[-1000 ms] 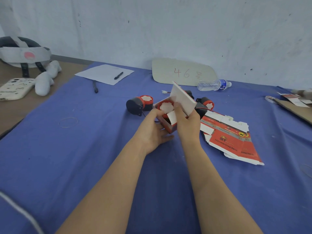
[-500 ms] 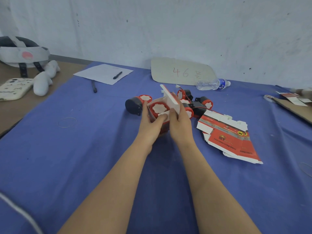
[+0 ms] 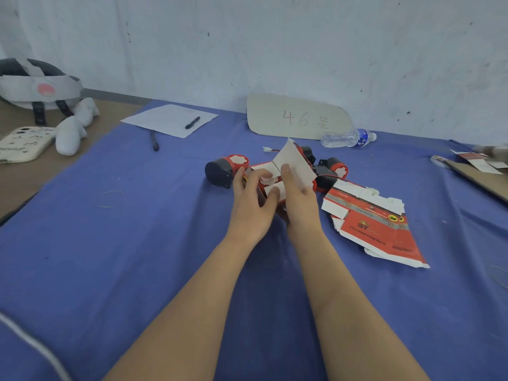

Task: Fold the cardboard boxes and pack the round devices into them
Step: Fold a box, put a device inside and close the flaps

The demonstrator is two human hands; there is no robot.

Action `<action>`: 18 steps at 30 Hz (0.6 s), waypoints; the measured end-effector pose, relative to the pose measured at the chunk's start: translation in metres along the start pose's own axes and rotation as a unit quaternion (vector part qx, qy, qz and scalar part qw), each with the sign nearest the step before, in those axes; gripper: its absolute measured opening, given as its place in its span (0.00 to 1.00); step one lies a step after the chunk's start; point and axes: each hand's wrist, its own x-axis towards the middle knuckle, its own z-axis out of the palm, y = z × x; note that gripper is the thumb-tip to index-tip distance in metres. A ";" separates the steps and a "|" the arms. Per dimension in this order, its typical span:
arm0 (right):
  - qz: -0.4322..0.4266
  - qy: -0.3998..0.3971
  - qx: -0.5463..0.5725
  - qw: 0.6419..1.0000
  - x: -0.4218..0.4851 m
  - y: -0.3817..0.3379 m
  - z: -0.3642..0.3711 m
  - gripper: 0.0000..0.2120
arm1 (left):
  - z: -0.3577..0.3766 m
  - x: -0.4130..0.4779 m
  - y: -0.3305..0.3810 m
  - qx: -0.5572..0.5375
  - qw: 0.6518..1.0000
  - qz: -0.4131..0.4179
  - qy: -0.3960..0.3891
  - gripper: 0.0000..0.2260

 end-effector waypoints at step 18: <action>-0.198 -0.128 -0.190 0.953 -0.006 0.004 0.002 0.14 | -0.003 0.004 -0.007 0.075 0.996 -0.057 -0.004 0.26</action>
